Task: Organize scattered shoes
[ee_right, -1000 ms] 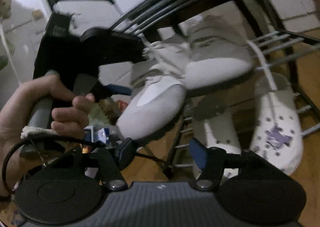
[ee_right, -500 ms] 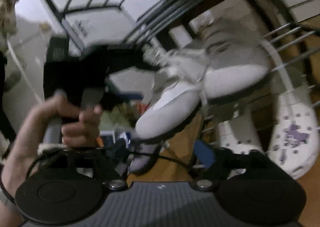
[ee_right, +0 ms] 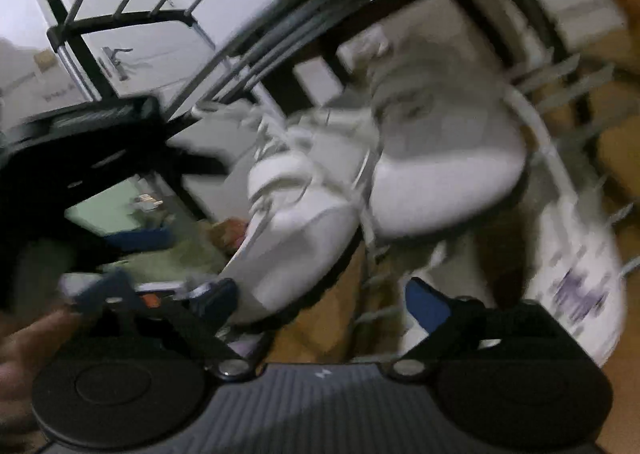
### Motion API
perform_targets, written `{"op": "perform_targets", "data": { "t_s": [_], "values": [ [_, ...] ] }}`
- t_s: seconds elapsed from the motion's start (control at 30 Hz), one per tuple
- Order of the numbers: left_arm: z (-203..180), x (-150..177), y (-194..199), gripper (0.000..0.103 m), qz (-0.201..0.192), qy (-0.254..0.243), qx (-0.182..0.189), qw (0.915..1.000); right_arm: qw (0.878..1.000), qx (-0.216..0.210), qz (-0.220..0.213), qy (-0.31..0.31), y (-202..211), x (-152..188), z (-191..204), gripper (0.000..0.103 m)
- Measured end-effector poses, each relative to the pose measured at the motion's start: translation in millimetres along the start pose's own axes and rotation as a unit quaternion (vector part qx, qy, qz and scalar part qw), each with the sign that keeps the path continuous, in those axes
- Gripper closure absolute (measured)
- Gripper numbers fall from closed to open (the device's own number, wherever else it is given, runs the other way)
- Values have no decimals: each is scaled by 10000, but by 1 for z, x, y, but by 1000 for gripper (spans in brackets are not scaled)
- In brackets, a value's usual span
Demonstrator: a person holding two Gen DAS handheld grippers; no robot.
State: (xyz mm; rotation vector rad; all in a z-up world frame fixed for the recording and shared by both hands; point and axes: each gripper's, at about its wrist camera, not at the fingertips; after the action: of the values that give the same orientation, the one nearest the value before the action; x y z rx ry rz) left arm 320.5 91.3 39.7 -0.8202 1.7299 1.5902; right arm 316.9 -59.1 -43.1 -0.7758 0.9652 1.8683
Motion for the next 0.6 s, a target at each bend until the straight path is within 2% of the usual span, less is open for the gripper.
{"op": "perform_targets", "data": {
  "t_s": [0.03, 0.13, 0.27, 0.37, 0.47, 0.6],
  "values": [
    [-2, 3, 16, 5, -25, -100, -23, 9999, 9997, 227, -22, 2, 4, -3, 0, 12],
    [-4, 12, 50, 3, -17, -239, -17, 9997, 9987, 41, 228, -449, 31, -3, -8, 12],
    [-7, 27, 93, 3, 20, -454, -202, 9988, 9916, 772, 602, -845, 96, 3, -10, 10],
    [-13, 42, 132, 0, -102, -676, -314, 9972, 9862, 1163, 774, -887, 139, 3, -10, 9],
    [-15, 52, 154, 0, -25, -764, -396, 9963, 9793, 1755, 792, -630, 170, -3, -1, 9],
    [-18, 60, 182, 0, 74, -645, -391, 9971, 9769, 1965, 770, -332, 205, -21, 21, 1]
  ]
}}
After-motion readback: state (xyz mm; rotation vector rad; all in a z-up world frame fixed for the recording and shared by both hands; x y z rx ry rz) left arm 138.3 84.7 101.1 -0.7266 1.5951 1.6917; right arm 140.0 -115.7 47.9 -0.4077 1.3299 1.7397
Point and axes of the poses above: each gripper's, at about its wrist camera, not at the fingertips, and y roughly against the way its jaws point, z to its left, x to its underside, and after that the axes turned 1 degree about x, right-handed
